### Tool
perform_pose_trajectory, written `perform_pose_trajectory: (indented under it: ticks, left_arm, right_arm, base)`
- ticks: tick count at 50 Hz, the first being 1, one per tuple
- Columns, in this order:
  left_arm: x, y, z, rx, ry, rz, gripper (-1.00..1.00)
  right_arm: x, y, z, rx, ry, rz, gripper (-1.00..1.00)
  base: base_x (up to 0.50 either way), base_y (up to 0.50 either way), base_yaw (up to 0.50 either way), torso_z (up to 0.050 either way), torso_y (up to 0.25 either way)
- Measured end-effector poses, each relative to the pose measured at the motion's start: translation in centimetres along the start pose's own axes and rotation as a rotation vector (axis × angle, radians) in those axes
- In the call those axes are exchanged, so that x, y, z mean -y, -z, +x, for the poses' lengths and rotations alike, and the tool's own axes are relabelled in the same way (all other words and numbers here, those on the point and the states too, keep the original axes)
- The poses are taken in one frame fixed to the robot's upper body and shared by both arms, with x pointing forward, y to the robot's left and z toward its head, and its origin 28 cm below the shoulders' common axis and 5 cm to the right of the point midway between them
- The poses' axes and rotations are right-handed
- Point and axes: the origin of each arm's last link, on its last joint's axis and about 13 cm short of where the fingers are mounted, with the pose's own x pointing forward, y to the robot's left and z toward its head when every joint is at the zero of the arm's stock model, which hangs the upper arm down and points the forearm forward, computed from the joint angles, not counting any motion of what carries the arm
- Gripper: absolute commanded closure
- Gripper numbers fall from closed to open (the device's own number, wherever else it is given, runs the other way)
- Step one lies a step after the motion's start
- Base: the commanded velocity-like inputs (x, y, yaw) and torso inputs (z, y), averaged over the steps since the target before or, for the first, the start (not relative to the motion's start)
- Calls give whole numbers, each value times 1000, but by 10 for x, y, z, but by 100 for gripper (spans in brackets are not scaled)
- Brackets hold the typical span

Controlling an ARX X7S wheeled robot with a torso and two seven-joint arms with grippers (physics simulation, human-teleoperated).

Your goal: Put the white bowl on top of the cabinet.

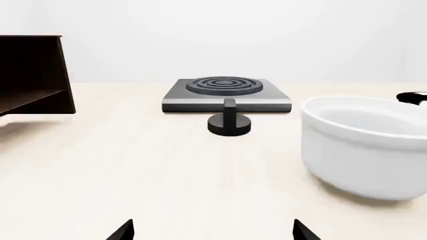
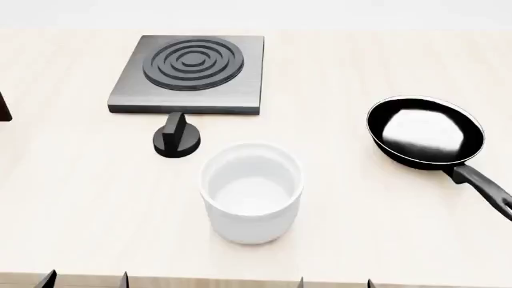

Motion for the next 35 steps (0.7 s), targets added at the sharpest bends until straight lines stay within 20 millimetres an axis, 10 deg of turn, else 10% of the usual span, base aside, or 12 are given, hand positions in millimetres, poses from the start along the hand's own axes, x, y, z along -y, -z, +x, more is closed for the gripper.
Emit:
perform_pose_trajectory:
  ticks: [35]
  left_arm:
    - [-6,-2,-3,14,-87,-54,-100]
  right_arm:
    - [0,0,0,-4,12,7,-100]
  base:
    - [0,0,0,0,0]
